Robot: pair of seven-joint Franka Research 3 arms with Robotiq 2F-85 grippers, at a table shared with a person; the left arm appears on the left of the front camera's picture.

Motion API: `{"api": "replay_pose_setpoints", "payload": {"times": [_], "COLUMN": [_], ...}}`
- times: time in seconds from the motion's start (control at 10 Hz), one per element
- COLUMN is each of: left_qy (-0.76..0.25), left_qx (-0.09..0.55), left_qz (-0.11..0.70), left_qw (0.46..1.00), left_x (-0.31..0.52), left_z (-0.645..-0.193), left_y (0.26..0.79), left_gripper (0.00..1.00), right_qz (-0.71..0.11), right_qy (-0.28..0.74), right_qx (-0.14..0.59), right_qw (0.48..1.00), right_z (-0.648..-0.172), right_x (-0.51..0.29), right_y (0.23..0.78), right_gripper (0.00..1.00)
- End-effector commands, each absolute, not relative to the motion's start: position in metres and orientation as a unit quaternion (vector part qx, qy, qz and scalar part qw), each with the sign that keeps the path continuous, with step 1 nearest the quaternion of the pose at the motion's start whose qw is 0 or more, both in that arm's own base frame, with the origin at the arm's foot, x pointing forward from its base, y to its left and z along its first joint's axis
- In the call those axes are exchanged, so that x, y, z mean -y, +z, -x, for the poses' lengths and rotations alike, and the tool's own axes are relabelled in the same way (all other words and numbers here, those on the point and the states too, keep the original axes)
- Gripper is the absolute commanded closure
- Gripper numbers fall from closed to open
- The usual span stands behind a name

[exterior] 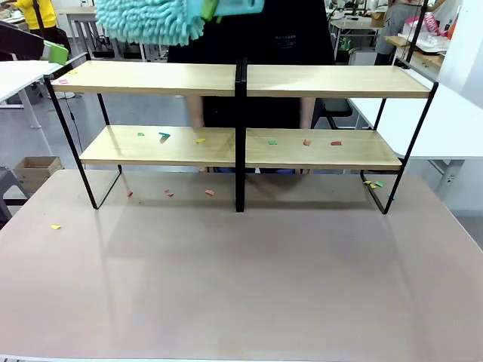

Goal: Clean the shelves.
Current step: Clean a randomly selected level of the Shelf with the Duster.

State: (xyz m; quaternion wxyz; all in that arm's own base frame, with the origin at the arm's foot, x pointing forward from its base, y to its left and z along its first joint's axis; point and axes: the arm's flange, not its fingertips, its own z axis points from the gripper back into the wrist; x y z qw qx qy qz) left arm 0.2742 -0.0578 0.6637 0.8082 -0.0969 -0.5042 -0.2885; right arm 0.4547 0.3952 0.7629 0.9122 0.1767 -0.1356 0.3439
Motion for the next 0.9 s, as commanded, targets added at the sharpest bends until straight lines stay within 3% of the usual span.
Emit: {"api": "replay_pose_setpoints", "payload": {"times": [0.0, 0.3, 0.8], "left_qy": [-0.293, -0.293, -0.293], "left_qx": [0.505, 0.505, 0.505], "left_qz": [0.101, 0.101, 0.101], "left_qw": [0.806, 0.806, 0.806], "left_x": [0.056, 0.056, 0.056], "left_z": [-0.274, -0.274, -0.274], "left_y": [0.663, 0.663, 0.663], "left_gripper": [0.0, 0.0, 0.0], "right_qz": [-0.159, -0.168, -0.159], "right_qy": [0.343, 0.351, 0.338], "right_qx": [0.121, 0.101, 0.14], "right_qw": [0.918, 0.916, 0.917], "right_z": [-0.487, -0.508, -0.526], "right_x": [-0.445, -0.486, -0.509], "right_y": [0.79, 0.767, 0.76], "right_gripper": [0.88, 0.88, 0.88]}}
